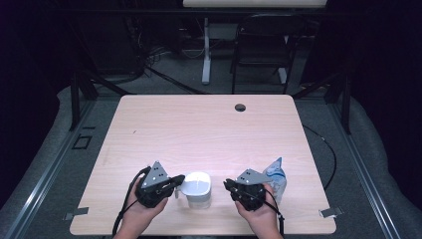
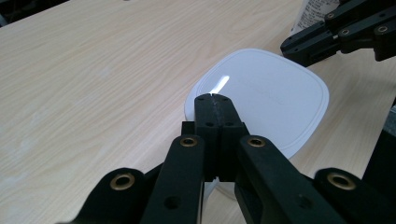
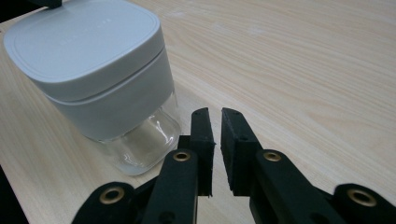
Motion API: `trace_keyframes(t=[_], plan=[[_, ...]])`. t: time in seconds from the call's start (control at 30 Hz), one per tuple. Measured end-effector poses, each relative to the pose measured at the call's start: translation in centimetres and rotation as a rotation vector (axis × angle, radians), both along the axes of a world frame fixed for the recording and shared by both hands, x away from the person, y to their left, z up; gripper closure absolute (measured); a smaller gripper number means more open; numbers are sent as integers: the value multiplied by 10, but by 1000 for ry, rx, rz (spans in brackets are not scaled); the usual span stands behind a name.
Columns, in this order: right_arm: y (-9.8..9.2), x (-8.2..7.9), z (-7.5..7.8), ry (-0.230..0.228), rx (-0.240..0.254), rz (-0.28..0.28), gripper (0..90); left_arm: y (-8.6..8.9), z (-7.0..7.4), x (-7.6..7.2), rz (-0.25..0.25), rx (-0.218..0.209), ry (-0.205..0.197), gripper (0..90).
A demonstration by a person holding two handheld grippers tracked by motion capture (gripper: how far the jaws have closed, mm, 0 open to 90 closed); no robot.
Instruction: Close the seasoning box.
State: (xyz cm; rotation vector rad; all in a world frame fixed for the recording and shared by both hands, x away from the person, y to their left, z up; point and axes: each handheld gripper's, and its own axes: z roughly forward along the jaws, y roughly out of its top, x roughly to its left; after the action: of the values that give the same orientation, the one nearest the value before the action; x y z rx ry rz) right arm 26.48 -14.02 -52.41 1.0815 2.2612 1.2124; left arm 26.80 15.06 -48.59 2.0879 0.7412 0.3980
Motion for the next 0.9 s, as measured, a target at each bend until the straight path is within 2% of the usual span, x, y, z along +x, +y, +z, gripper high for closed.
trace_keyframes(t=[0.17,0.6,0.9], plan=[[3,-1,0,2,-6,10,849,2,-1,1,1,-16,6,900],[11,-2,8,1,0,60,900,3,-2,1,8,-23,12,900],[15,-4,13,-4,12,102,900,3,-2,0,11,-21,9,900]])
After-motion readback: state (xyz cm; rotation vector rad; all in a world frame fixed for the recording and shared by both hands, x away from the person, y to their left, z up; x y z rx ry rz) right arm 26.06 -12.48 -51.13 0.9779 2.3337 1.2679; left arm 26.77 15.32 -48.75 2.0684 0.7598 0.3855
